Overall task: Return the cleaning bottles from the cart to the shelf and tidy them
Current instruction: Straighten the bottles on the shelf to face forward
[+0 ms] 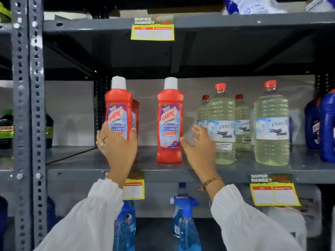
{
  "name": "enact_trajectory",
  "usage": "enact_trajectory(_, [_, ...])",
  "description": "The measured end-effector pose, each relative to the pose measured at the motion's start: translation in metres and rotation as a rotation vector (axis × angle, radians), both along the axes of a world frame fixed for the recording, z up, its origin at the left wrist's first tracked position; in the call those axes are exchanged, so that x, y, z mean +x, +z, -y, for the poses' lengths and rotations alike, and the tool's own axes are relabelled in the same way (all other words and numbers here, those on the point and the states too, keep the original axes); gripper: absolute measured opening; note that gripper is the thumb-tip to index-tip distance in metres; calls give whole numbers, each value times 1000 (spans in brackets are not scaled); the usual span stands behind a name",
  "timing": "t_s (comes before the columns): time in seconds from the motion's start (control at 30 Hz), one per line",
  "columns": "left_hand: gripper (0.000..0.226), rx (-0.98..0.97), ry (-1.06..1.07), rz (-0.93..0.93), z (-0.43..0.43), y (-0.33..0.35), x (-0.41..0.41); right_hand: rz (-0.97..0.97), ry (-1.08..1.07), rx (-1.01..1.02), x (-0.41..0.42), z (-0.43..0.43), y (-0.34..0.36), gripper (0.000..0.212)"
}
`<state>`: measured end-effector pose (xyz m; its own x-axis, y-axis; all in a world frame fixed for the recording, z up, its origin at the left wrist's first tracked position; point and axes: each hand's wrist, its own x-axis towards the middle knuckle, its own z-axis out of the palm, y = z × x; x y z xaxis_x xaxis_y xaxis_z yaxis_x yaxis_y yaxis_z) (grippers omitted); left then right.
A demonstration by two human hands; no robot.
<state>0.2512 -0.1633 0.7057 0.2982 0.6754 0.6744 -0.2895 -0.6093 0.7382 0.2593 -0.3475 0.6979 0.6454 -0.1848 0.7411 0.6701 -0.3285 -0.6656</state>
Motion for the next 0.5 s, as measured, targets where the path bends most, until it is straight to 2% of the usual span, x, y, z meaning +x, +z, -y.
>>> enact_trajectory(0.07, [69,123,-37,192,41,-1,-4,176,-60,0,-6,30,3,33])
enact_trajectory(0.1, [63,185,-72,236,64,-3,-3,271,-151,-21,-7,47,6,29])
enact_trajectory(0.2, [56,290,-245,213,138,-3,-2,421,-500,-128,2,106,13,43])
enact_trajectory(0.23, [58,309,-328,164,162,-1,-3,367,-584,-142,5,126,16,49])
enact_trajectory(0.3, [73,322,-444,59,201,-2,6,124,-623,-123,12,164,20,69])
enact_trajectory(0.37, [88,275,-483,-43,227,-3,18,-91,-527,-102,21,196,20,100])
enact_trajectory(0.43, [98,207,-448,-190,242,-6,24,-214,-343,-91,29,219,15,123])
enact_trajectory(0.47, [99,172,-439,-267,246,-7,26,-252,-255,-83,33,228,11,124])
enact_trajectory(0.5, [97,151,-439,-316,249,-9,27,-287,-195,-74,38,234,6,115])
